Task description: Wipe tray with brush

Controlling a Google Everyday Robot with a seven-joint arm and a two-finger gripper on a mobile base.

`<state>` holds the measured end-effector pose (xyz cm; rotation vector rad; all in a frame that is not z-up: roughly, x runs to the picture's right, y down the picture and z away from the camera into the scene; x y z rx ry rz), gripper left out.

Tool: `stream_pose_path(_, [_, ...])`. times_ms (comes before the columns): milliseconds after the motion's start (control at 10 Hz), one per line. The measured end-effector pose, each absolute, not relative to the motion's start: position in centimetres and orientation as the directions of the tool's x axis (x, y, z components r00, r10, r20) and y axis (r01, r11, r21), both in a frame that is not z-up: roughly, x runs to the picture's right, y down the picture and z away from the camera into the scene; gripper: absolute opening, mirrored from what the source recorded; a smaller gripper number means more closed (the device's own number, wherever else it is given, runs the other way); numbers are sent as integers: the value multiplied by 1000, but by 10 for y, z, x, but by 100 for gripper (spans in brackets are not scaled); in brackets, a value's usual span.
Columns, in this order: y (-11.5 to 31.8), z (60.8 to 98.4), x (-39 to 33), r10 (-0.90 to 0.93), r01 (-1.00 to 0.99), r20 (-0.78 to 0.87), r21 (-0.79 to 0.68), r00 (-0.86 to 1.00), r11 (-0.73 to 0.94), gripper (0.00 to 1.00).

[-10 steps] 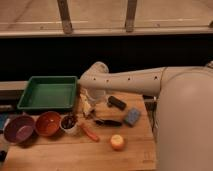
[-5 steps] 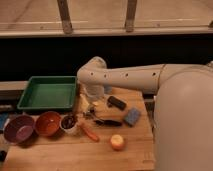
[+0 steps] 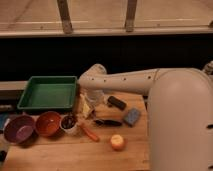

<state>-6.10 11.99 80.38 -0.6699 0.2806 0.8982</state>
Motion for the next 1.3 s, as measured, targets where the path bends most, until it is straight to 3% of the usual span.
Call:
stream_pose_path(300, [121, 805, -59, 614, -793, -503, -411, 609, 450, 74])
stream_pose_path(1300, [189, 854, -26, 504, -808, -632, -439, 588, 393, 74])
